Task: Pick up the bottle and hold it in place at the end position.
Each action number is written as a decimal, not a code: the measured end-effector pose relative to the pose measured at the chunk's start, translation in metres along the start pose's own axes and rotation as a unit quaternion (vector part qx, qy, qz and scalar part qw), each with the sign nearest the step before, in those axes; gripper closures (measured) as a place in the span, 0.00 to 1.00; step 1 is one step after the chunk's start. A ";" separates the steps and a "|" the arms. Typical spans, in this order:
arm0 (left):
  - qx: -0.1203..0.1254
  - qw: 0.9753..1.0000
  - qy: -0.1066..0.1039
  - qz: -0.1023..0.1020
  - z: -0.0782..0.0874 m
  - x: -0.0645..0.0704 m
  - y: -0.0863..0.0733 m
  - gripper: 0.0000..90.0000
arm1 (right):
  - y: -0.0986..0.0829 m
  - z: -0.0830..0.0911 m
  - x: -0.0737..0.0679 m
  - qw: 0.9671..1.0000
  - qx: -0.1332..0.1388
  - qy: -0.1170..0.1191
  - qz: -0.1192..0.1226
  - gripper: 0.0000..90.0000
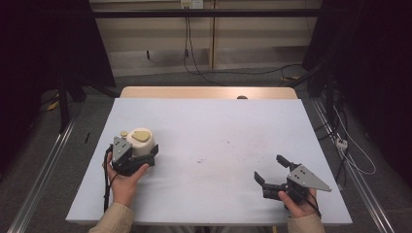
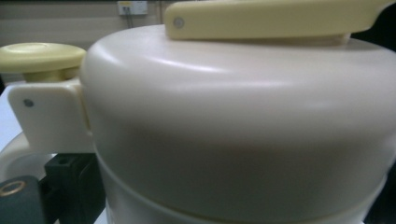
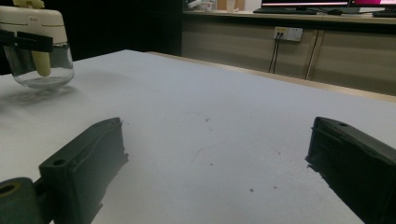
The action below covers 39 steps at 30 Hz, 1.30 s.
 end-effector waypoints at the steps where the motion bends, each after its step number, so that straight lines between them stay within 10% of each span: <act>1: 0.002 1.000 -0.006 -0.003 -0.001 0.002 0.002 0.06 | 0.000 0.000 0.000 1.000 -0.001 0.000 0.000 0.04; 39: 0.002 0.994 -0.105 -0.025 -0.042 0.061 0.026 0.06 | 0.001 -0.002 0.000 1.000 0.001 0.003 -0.001 0.04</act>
Point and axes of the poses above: each handheld gripper's, and its own axes: z roughly backward along the jaws, y roughly out of its top, x roughly to its right, the point moved 10 cm from there along -z, roughly forward along the jaws, and after that the axes turned 5 degrees about -z, right-handed, at the moved point
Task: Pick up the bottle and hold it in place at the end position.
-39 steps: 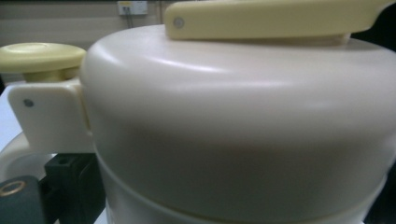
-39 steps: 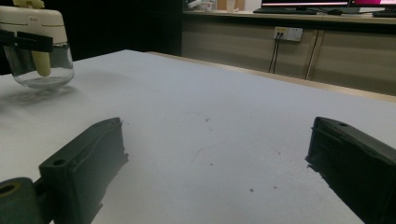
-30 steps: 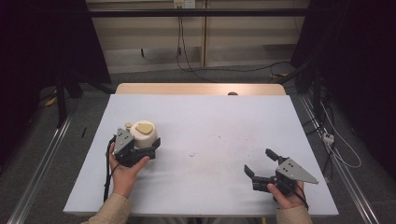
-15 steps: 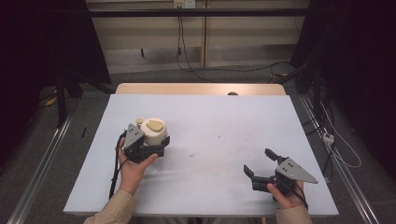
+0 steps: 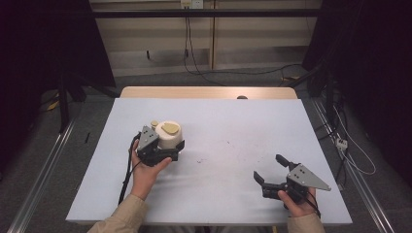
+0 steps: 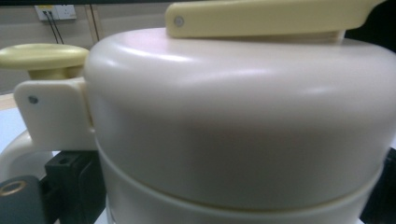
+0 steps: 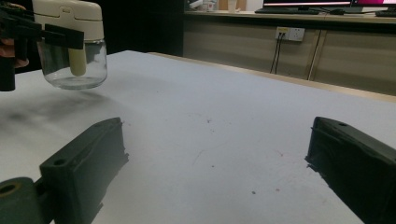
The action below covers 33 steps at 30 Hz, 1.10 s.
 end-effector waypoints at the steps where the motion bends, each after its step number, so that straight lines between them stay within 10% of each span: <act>1: 0.000 1.000 -0.002 0.000 -0.001 0.001 0.000 0.06 | 0.000 0.000 0.000 1.000 0.000 0.000 0.000 0.04; 33: 0.000 1.000 -0.029 -0.011 -0.028 0.020 0.009 0.06 | 0.000 0.002 0.001 1.000 0.000 0.001 -0.004 0.04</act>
Point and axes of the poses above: each handheld gripper's, and its own axes: z roughly backward along the jaws, y roughly out of its top, x roughly to its right, the point moved 10 cm from there along -z, roughly forward along the jaws, and after that the axes turned 5 degrees about -z, right-handed, at the moved point
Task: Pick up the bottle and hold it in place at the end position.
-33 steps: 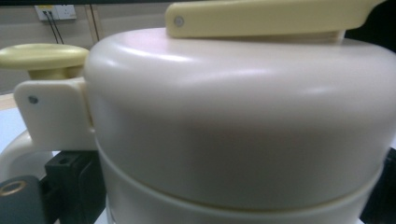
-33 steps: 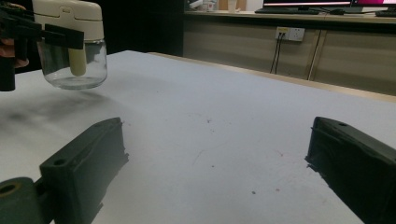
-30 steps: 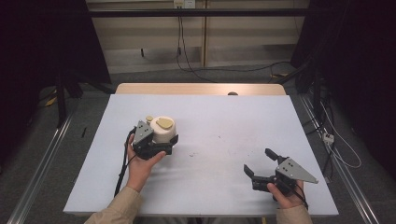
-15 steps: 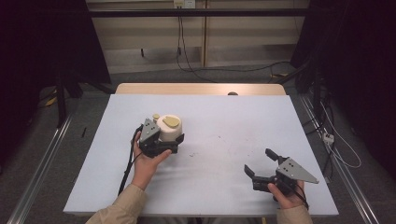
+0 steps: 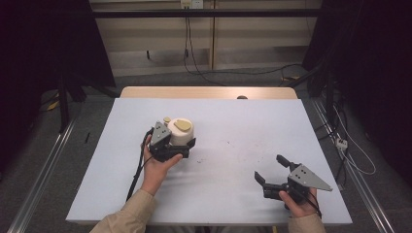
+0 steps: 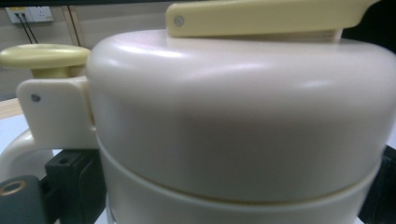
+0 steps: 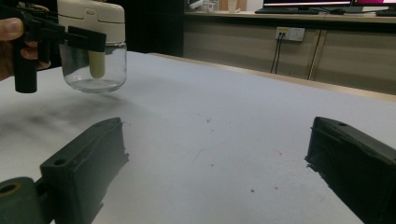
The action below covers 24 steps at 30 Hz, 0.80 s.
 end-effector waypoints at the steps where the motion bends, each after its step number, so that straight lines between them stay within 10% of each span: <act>1: 0.000 1.000 0.001 0.000 -0.001 0.000 0.000 0.06 | 0.000 0.000 0.000 1.000 0.000 0.000 -0.001 0.04; 24: 0.000 1.000 -0.015 0.002 -0.020 0.008 0.005 0.06 | 0.000 0.001 0.001 1.000 0.001 -0.001 -0.002 0.04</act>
Point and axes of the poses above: each handheld gripper's, and its own axes: z roughly backward along the jaws, y roughly out of its top, x roughly to its right, the point moved 10 cm from there along -z, roughly forward along the jaws, and after that the axes turned 5 degrees about -z, right-handed, at the moved point
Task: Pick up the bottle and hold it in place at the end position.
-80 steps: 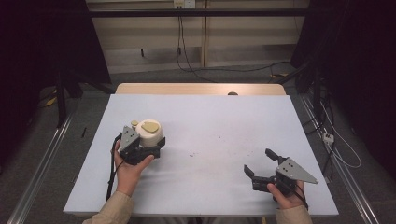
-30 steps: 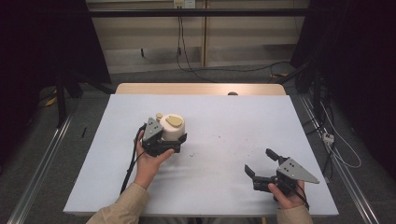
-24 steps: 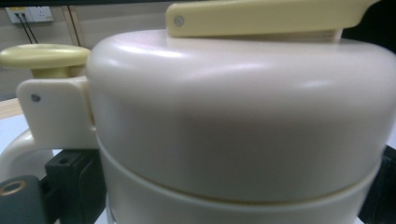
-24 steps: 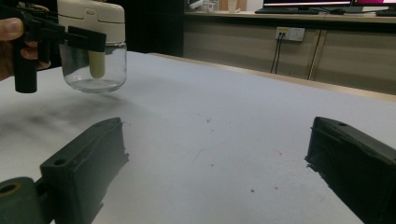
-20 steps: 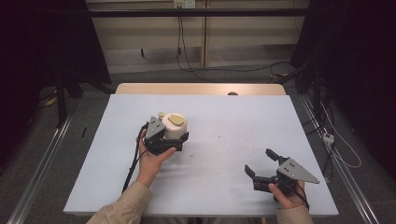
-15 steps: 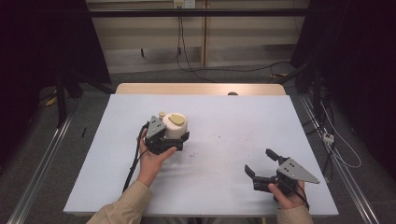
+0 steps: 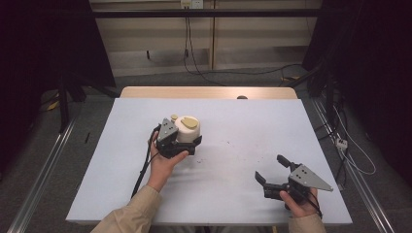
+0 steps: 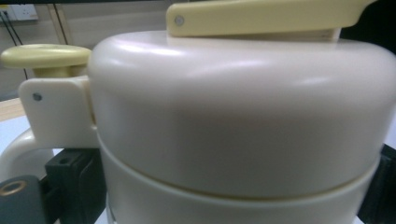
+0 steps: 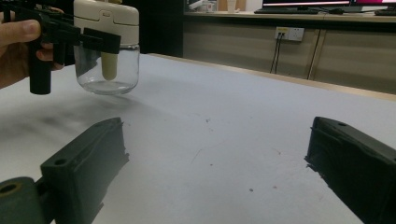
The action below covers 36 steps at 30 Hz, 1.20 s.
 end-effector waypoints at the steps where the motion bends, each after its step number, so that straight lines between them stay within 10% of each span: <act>1: -0.001 1.000 -0.001 -0.002 -0.001 0.000 0.000 0.06 | 0.000 0.000 0.000 1.000 0.000 0.000 0.000 0.04; 36: -0.005 1.000 -0.015 -0.011 -0.026 0.009 0.008 0.06 | -0.001 0.001 0.002 1.000 0.000 -0.001 -0.001 0.05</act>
Point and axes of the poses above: each handheld gripper's, and its own axes: z roughly backward along the jaws, y roughly out of its top, x roughly to its right, the point moved 10 cm from there along -z, roughly forward along the jaws, and after that the axes turned 5 degrees about -z, right-handed, at the moved point
